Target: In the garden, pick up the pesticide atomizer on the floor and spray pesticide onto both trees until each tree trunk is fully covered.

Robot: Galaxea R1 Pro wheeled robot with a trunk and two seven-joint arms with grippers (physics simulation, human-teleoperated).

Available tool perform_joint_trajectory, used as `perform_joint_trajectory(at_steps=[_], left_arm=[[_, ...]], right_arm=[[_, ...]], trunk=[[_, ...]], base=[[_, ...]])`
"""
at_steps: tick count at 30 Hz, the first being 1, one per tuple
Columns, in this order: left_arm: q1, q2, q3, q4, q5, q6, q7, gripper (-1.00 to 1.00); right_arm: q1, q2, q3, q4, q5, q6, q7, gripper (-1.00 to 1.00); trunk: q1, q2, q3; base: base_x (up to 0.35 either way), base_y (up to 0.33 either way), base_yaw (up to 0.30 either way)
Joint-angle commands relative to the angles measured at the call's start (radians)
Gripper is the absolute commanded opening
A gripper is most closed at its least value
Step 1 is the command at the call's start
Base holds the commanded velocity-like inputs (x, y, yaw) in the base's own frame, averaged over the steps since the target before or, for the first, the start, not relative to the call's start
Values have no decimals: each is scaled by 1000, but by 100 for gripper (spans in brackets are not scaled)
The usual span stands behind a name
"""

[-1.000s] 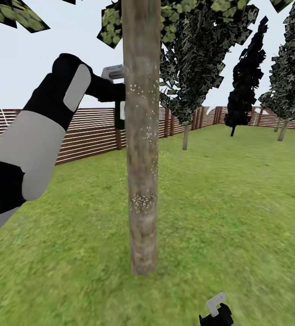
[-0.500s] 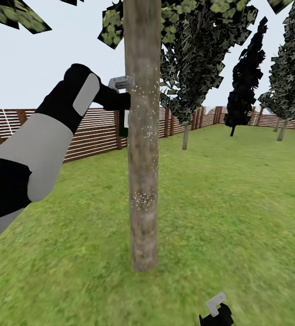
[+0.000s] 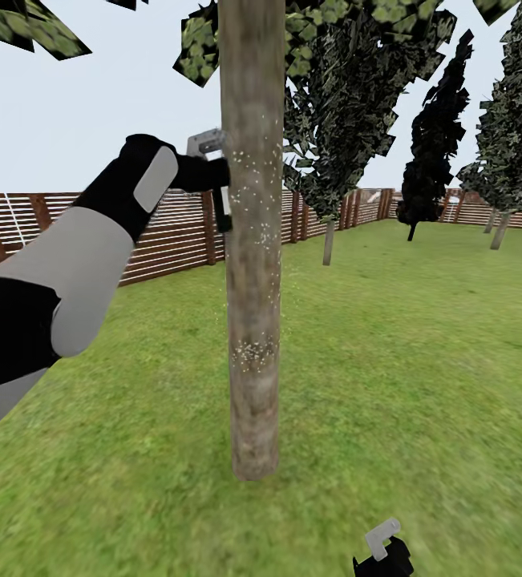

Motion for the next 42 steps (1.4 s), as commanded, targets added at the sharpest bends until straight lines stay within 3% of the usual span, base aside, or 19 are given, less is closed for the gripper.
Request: perform_joint_trajectory(at_steps=[1, 4, 6, 9, 11, 16, 24, 30, 35, 39, 42], left_arm=[[0, 0, 13, -2, 0, 0, 0, -100], [0, 1, 30, 7, -2, 0, -1, -100], [0, 1, 31, 72, -3, -4, -2, -100], [0, -14, 30, 163, -3, -51, -3, -100], [0, -32, 29, 200, -3, -72, -4, -100], [1, -51, 28, 289, -4, -148, -5, -100], [15, -58, 27, 438, -10, -273, -5, -100], [111, -58, 24, 447, -32, -331, -5, -100], [162, -60, 22, 447, -34, -340, -9, -100], [185, -64, 20, 447, -35, -394, -107, -100], [188, -78, 16, 446, -37, -407, -122, -100]], right_arm=[[0, 0, 0, 0, 0, 0, 0, 100], [0, 0, 0, 0, 0, 0, 0, 100], [0, 0, 0, 0, 0, 0, 0, 100], [0, 0, 0, 0, 0, 0, 0, 100], [0, 0, 0, 0, 0, -1, 0, 100], [0, 0, 0, 0, 0, 0, 0, 100], [0, 0, 0, 0, 0, 1, 0, 100], [0, 0, 0, 0, 0, 1, 0, 100], [0, 0, 0, 1, 0, 1, 0, 100], [0, 0, 0, 1, 0, 1, 0, 100], [0, 0, 0, 0, 0, 1, 0, 100]], trunk=[[0, 0, 0], [0, 0, 0], [0, 0, 0], [0, 0, 0], [0, 0, 0], [0, 0, 0], [0, 0, 0], [0, 0, 0], [0, 0, 0], [0, 0, 0], [0, 0, 0]], base=[[0, 0, 0], [0, 0, 0], [0, 0, 0], [-25, 0, 0], [-228, 0, 0], [-172, 0, 0], [-13, 0, 0], [0, 0, 0], [0, 0, 0], [0, 0, 0], [0, 0, 0]])
